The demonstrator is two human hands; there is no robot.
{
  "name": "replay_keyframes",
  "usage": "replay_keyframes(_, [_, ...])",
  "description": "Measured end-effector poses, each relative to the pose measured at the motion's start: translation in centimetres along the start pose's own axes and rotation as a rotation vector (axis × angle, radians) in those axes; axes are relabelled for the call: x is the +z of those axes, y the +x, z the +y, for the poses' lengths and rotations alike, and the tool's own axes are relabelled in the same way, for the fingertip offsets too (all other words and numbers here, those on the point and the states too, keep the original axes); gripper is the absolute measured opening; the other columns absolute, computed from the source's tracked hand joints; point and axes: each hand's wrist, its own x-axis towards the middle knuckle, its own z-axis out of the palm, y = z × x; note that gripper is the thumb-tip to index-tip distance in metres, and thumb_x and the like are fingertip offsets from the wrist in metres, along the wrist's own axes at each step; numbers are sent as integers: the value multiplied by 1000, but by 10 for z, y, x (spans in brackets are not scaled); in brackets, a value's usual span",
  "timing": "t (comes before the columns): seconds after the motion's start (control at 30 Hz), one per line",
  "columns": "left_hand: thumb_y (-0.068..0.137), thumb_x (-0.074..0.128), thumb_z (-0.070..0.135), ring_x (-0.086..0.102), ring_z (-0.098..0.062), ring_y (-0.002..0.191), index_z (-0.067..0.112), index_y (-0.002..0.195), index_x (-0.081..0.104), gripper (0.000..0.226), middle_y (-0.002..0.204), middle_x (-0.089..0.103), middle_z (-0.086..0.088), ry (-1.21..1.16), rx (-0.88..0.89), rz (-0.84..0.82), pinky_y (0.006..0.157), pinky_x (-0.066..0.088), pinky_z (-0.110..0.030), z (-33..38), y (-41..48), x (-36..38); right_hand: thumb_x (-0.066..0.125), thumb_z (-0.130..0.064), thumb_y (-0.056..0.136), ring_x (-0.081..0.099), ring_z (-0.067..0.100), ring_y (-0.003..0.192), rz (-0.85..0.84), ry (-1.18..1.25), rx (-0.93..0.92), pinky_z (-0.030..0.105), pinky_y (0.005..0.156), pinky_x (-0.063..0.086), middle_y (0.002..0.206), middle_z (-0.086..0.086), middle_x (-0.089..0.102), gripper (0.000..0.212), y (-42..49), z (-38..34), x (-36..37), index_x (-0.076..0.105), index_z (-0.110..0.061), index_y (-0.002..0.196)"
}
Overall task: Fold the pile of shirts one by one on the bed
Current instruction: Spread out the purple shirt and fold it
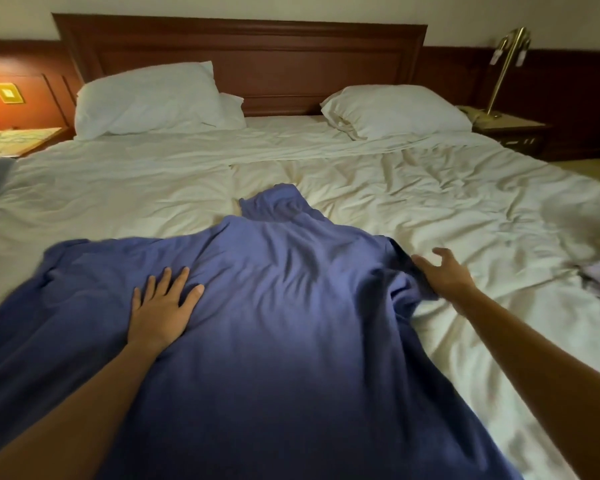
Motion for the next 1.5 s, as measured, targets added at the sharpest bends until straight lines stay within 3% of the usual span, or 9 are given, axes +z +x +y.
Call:
replay_keyframes(0.23, [99,24,64,-2,-20,155,44,157,4,65,168,-2,9,-59,70,-37,124,-5,-45,14,-88,-10,57,-51,94,52,40,125,-156,-17,-125,38,92,39,140,16,55,68,-107,17,28,31,-22,151])
replay_keyframes(0.47, [100,26,63,-2,-21,155,44,157,4,64,168,-3,7,-5,76,-64,124,-2,-45,9,-166,-18,48,-13,98,61,44,95,39,-42,-122,36,71,36,93,25,63,24,-141,35,-8,54,-14,121])
replay_keyframes(0.63, [98,20,68,-4,-23,154,44,157,2,66,168,-5,7,49,70,-98,123,-6,-47,-2,-193,-23,60,-16,95,61,39,106,-17,-74,-65,38,86,44,113,24,66,28,-161,68,-49,61,-8,123])
replay_keyframes(0.73, [98,20,68,-5,-23,154,46,156,0,66,168,-6,7,72,82,-123,123,-6,-49,-10,-210,-28,72,-35,89,66,19,89,-192,129,-50,32,73,50,105,7,68,45,-188,74,-60,56,-21,128])
replay_keyframes(0.87, [100,22,65,-4,-21,155,45,157,0,64,168,-4,7,75,111,-125,123,-5,-48,-24,-235,-36,75,-27,86,64,12,81,-143,-9,-345,30,74,50,97,-6,67,49,-218,78,-54,50,-41,126])
replay_keyframes(1.03, [102,23,61,1,-20,155,44,157,0,62,168,1,7,106,145,-120,123,1,-45,-41,-261,-42,67,-11,92,60,20,87,-53,450,-182,34,79,51,102,13,64,34,-233,70,-65,52,-21,121])
replay_keyframes(1.13, [102,23,59,4,-20,154,44,157,0,61,167,3,9,132,154,-117,123,4,-46,-48,-269,-47,76,-17,84,61,16,74,-193,479,32,28,60,50,96,15,60,40,-240,66,-93,54,-14,118])
replay_keyframes(1.27, [102,21,60,2,-20,154,46,156,-1,60,167,2,10,127,149,-145,123,2,-46,-51,-275,-49,85,-45,74,66,16,78,-589,251,80,25,62,48,89,2,68,80,-264,72,-119,31,-47,135])
replay_keyframes(1.5, [104,21,55,0,-23,154,53,142,-20,56,167,-3,10,158,180,-154,122,2,-50,-59,-277,-45,74,-7,86,71,29,101,-523,353,-198,40,75,59,104,17,73,77,-287,78,-101,38,-59,130])
